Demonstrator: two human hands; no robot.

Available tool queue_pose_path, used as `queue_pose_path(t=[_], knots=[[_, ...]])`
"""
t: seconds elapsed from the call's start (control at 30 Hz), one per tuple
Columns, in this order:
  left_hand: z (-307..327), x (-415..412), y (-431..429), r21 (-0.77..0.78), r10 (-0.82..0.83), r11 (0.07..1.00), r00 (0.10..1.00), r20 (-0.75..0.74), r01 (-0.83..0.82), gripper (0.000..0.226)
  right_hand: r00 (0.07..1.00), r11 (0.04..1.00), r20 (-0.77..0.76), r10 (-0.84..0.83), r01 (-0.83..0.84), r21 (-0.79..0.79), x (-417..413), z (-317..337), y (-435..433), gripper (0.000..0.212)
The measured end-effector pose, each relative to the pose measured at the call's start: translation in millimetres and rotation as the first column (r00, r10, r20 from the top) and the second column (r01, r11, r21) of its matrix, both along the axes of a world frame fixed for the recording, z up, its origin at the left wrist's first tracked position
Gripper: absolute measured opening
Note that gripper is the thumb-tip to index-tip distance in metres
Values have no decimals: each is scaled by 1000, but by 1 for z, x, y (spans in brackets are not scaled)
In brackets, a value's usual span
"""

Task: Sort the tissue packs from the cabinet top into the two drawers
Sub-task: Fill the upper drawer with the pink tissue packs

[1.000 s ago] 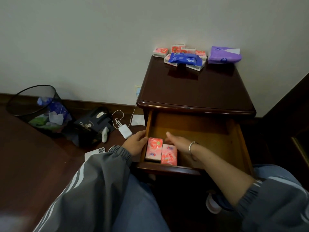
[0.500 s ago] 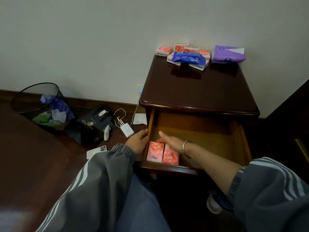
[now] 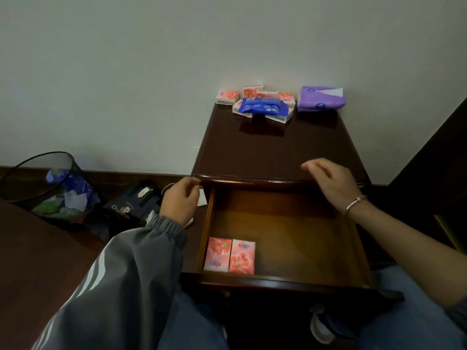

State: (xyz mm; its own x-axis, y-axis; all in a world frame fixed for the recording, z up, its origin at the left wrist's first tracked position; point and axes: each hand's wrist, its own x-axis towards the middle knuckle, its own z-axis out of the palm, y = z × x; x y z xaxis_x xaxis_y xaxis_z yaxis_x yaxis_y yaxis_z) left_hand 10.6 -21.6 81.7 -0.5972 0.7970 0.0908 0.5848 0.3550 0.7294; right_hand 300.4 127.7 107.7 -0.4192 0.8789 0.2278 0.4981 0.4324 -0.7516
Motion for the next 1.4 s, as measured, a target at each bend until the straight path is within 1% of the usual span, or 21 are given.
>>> queue_pose_path(t=[0.03, 0.1, 0.2, 0.3, 0.43, 0.53, 0.67, 0.77, 0.87, 0.93, 1.0, 1.03, 1.1, 1.17, 1.23, 1.33, 1.37, 1.4], knots=[[7, -1, 10, 45, -5, 999, 1000, -27, 6, 24, 996, 996, 57, -74, 71, 54, 7, 2, 19, 25], [17, -2, 32, 83, -29, 996, 996, -81, 35, 24, 967, 983, 192, -167, 147, 114, 11, 2, 57, 31], [25, -4, 70, 104, -81, 990, 986, -148, 97, 25, 901, 977, 382, -205, 162, 142, 0, -5, 105, 47], [29, -10, 109, 112, -100, 986, 978, -185, 122, 27, 821, 978, 531, -211, 177, 114, -23, -17, 142, 61], [33, -23, 164, 129, -101, 983, 968, -229, 133, 28, 778, 984, 604, -173, 164, 70, -56, -31, 180, 70], [35, -35, 204, 151, -90, 980, 964, -249, 131, 31, 731, 988, 665, -153, 133, 82, -61, -45, 193, 73], [39, -54, 265, 129, -76, 985, 957, -279, 116, 36, 722, 976, 657, -216, 154, 151, -59, -55, 193, 76], [40, -70, 316, 38, -125, 989, 941, -315, 144, 43, 729, 971, 641, -241, 176, 164, -61, -52, 191, 74], [36, -93, 357, -136, -171, 982, 922, -346, 131, 55, 740, 970, 627, -244, 189, 154, -61, -49, 187, 70], [28, -108, 374, -296, -242, 946, 897, -369, 134, 63, 742, 968, 622, -251, 199, 152, -62, -49, 186, 69], [19, -118, 380, -395, -317, 905, 870, -377, 159, 64, 741, 966, 621, -257, 204, 156, -63, -49, 186, 69], [15, -121, 380, -398, -329, 903, 854, -403, 161, 60, 742, 966, 619, -258, 208, 154, -63, -49, 187, 69], [12, -124, 375, -328, -309, 933, 803, -509, 151, 47, 745, 965, 614, -261, 215, 150, -63, -48, 187, 69], [13, -124, 365, -263, -284, 952, 779, -559, 158, 42, 748, 965, 610, -261, 216, 147, -63, -47, 186, 69], [15, -124, 353, -246, -281, 953, 809, -516, 174, 46, 749, 966, 610, -258, 215, 145, -63, -47, 185, 69], [20, -123, 337, -302, -273, 940, 882, -384, 159, 56, 747, 966, 613, -259, 219, 141, -64, -45, 186, 69], [23, -121, 332, -293, -244, 945, 909, -336, 145, 60, 747, 965, 612, -260, 221, 139, -64, -44, 186, 68], [27, -119, 330, -253, -197, 959, 940, -279, 126, 67, 749, 965, 610, -259, 223, 135, -64, -44, 186, 68]])
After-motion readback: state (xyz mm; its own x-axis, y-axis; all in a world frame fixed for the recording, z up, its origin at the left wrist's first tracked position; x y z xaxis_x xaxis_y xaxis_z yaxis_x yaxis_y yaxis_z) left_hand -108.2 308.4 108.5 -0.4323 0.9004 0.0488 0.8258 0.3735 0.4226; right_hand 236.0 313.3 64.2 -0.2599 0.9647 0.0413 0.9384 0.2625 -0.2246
